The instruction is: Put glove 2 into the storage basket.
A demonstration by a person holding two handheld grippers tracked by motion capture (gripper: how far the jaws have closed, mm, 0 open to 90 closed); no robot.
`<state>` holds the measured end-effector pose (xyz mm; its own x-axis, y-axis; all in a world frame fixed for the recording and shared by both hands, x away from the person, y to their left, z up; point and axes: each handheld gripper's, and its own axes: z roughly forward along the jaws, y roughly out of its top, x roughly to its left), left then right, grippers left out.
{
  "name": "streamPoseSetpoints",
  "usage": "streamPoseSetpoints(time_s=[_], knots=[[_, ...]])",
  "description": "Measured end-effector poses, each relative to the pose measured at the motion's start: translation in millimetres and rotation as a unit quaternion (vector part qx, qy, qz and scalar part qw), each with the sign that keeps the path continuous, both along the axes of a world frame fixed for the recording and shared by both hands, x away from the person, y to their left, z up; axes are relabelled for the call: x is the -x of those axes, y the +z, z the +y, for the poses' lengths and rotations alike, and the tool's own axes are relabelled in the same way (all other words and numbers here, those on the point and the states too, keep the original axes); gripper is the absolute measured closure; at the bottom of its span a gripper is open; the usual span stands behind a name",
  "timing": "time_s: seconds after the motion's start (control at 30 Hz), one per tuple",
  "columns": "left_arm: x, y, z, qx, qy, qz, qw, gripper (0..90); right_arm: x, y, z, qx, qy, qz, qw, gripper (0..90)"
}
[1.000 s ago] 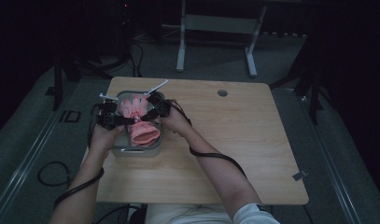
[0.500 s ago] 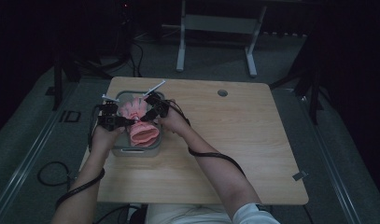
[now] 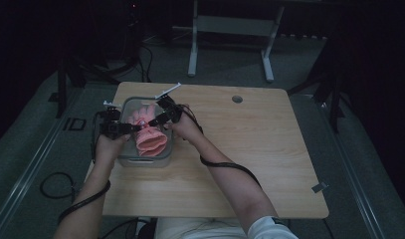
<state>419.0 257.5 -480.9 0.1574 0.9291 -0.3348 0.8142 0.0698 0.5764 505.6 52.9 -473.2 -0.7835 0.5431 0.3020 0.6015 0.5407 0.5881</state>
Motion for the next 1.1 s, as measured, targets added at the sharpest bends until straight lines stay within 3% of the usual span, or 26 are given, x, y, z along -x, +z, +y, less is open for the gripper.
streamPoseSetpoints(time_s=[0.4, 0.7, 0.8, 0.9, 1.0, 1.1], knots=[[3.9, 16.0, 0.4, -0.011, 0.005, -0.027, 0.9996, 38.5, 4.8, 16.0, -9.6, -0.017, -0.003, -0.015, 0.9997, 50.4], [8.4, 32.0, -5.9, -0.011, -0.008, -0.05, 0.9987, 37.4, 11.0, 27.2, -19.4, -0.032, 0.001, -0.029, 0.9991, 47.8], [13.8, 39.9, -13.3, -0.019, -0.022, -0.064, 0.9975, 37.4, 14.1, 31.9, -25.0, -0.034, 0.004, -0.037, 0.9987, 46.5], [20.3, 46.3, -18.2, -0.007, -0.031, -0.082, 0.9961, 37.0, 16.2, 34.7, -32.3, -0.035, 0.004, -0.04, 0.9986, 41.1], [26.4, 50.8, -23.5, 0.007, -0.061, -0.096, 0.9935, 29.3, 18.2, 37.2, -40.5, -0.044, 0.006, -0.049, 0.9978, 35.1], [32.5, 53.6, -33.3, 0.006, -0.078, -0.109, 0.991, 24.3, 21.9, 40.1, -48.2, -0.052, 0.021, -0.052, 0.9971, 29.4]])
